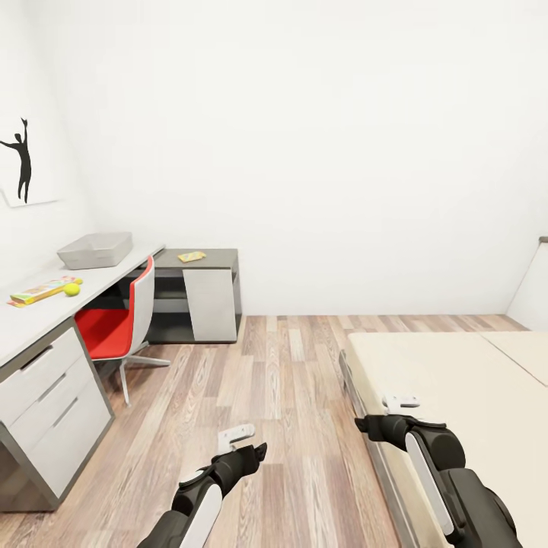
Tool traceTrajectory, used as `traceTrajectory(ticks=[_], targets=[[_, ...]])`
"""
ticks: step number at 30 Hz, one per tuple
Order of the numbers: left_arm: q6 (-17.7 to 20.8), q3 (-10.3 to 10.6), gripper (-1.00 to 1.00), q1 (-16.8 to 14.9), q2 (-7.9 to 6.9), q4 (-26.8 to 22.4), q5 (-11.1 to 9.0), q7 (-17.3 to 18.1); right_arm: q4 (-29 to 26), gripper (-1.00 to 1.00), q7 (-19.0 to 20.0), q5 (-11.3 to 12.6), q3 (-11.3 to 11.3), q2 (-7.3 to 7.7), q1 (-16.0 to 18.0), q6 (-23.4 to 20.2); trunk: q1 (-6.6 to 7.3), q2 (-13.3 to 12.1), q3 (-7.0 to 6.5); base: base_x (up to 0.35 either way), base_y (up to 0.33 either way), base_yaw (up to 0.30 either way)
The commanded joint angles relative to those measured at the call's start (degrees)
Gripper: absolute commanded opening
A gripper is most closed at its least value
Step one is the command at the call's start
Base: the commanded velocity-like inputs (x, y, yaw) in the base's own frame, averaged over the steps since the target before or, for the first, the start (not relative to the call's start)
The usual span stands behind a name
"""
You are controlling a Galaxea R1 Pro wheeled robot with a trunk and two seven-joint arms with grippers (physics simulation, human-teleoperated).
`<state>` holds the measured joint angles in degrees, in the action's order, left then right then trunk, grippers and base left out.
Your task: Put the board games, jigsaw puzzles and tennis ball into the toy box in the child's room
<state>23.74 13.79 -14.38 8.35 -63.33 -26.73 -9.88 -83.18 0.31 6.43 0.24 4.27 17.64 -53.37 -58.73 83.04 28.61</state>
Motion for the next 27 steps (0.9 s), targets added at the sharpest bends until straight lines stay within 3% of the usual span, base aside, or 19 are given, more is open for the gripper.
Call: traceTrajectory(ticks=[1, 17, 27], targets=[[0.18, 0.10, 1.00, -0.03, -0.02, -0.09, -0.61, -0.53, -0.05, 1.00, -0.04, 0.25, 0.02, 0.04, 0.04, -0.24, 0.00, 0.04, 0.06, -0.017, -0.012, 0.000], [0.17, 0.09, 1.00, -0.03, 0.00, -0.11, -0.61, -0.45, -0.05, 1.00, -0.09, 0.24, 0.02, 0.04, 0.04, -0.24, 0.00, 0.04, 0.06, -0.005, -0.003, 0.007], [0.17, 0.09, 1.00, -0.03, 0.00, -0.08, -0.61, -0.42, 0.12, 1.00, -0.11, 0.20, 0.02, 0.08, 0.09, -0.24, 0.00, 0.04, 0.06, 0.000, 0.000, 0.151]])
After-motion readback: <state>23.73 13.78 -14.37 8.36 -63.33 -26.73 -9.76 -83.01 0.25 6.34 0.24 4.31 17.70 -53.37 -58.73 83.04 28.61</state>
